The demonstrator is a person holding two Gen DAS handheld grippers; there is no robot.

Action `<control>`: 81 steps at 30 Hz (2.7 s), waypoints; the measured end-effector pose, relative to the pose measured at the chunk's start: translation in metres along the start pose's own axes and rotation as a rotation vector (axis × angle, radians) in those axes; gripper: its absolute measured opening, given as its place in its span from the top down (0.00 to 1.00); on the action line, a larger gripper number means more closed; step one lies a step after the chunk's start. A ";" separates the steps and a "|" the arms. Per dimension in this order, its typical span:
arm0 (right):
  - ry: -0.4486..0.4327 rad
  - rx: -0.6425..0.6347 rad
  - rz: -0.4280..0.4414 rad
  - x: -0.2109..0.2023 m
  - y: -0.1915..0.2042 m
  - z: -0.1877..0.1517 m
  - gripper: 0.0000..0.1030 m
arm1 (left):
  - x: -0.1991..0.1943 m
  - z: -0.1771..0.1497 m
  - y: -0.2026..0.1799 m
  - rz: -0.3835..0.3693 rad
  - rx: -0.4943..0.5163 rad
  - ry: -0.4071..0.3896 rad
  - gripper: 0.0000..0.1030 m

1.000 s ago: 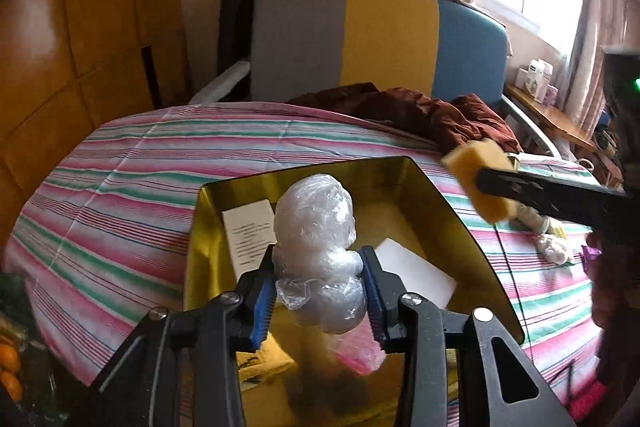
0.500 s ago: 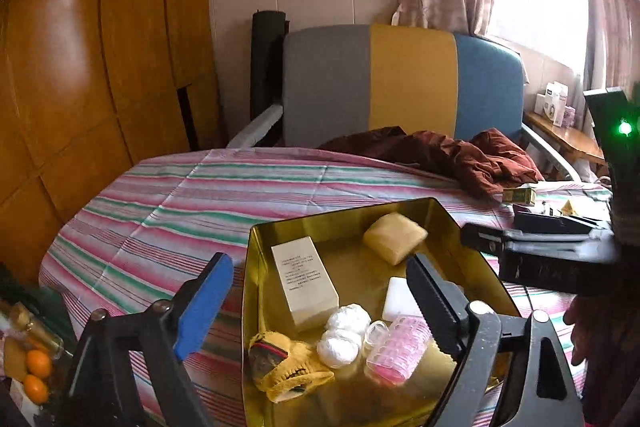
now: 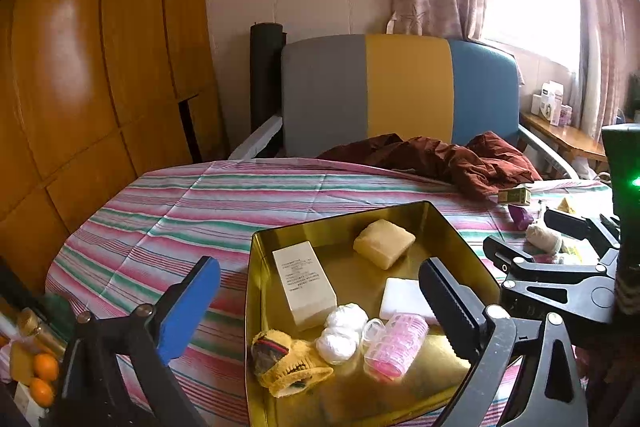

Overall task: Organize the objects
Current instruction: 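Place the cotton balls and yellow sponge into the gold tray, open both grippers, then withdraw both grippers from the tray toward the remaining items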

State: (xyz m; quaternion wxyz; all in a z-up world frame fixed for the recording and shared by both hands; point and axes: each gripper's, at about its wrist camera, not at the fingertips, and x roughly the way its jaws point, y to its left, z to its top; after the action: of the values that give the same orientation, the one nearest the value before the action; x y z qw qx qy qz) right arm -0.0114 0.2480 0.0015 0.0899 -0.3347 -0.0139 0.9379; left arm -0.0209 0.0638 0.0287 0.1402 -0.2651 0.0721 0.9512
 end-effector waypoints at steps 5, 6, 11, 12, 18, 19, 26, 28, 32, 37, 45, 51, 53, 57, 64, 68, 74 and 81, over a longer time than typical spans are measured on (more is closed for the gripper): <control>-0.001 0.029 0.039 -0.005 -0.003 -0.002 0.19 | 0.001 -0.003 -0.003 0.008 0.012 0.008 0.03; -0.002 0.034 0.044 -0.005 -0.005 -0.002 0.19 | 0.001 -0.003 -0.004 0.009 0.015 0.009 0.03; -0.008 0.047 0.031 -0.009 -0.011 -0.004 0.19 | -0.002 -0.003 -0.009 0.013 0.029 0.001 0.03; -0.009 0.053 0.031 -0.010 -0.013 -0.005 0.19 | -0.003 -0.003 -0.009 0.013 0.032 0.001 0.03; -0.008 0.064 0.021 -0.013 -0.023 -0.008 0.19 | -0.004 -0.004 -0.016 0.003 0.050 0.004 0.03; -0.007 0.068 0.018 -0.013 -0.025 -0.008 0.19 | -0.004 -0.004 -0.018 0.001 0.054 0.005 0.03; 0.015 0.100 -0.009 -0.012 -0.044 -0.015 0.19 | 0.000 -0.006 -0.028 -0.019 0.083 0.024 0.03; 0.024 0.108 -0.027 -0.012 -0.051 -0.018 0.19 | 0.001 -0.007 -0.032 -0.032 0.089 0.029 0.03; 0.018 0.109 -0.072 -0.016 -0.060 -0.020 0.19 | 0.004 -0.009 -0.038 -0.052 0.100 0.040 0.03; -0.004 0.108 -0.097 -0.025 -0.069 -0.021 0.19 | 0.009 -0.011 -0.045 -0.063 0.114 0.056 0.03; -0.021 0.116 -0.149 -0.033 -0.089 -0.023 0.19 | 0.014 -0.012 -0.063 -0.081 0.145 0.076 0.03; -0.013 0.129 -0.193 -0.034 -0.107 -0.027 0.19 | 0.020 -0.012 -0.080 -0.102 0.181 0.089 0.03; -0.007 0.140 -0.203 -0.033 -0.114 -0.029 0.19 | 0.021 -0.012 -0.086 -0.109 0.192 0.091 0.03; 0.003 0.163 -0.232 -0.033 -0.129 -0.033 0.19 | 0.024 -0.009 -0.099 -0.130 0.213 0.092 0.03; 0.020 0.198 -0.273 -0.030 -0.152 -0.038 0.19 | 0.029 -0.006 -0.120 -0.163 0.250 0.095 0.03; 0.029 0.212 -0.294 -0.029 -0.163 -0.041 0.19 | 0.031 -0.005 -0.130 -0.177 0.269 0.095 0.03; 0.059 0.241 -0.306 -0.021 -0.180 -0.044 0.19 | 0.037 -0.001 -0.147 -0.201 0.296 0.096 0.03; 0.155 0.380 -0.338 -0.005 -0.237 -0.050 0.19 | 0.043 0.007 -0.172 -0.258 0.319 0.088 0.03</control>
State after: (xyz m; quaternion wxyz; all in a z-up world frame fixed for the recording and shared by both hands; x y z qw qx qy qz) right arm 0.0613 0.4784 -0.0135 0.3074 -0.3754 0.1135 0.8670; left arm -0.0073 0.2388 0.0017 0.2978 -0.2876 0.1935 0.8895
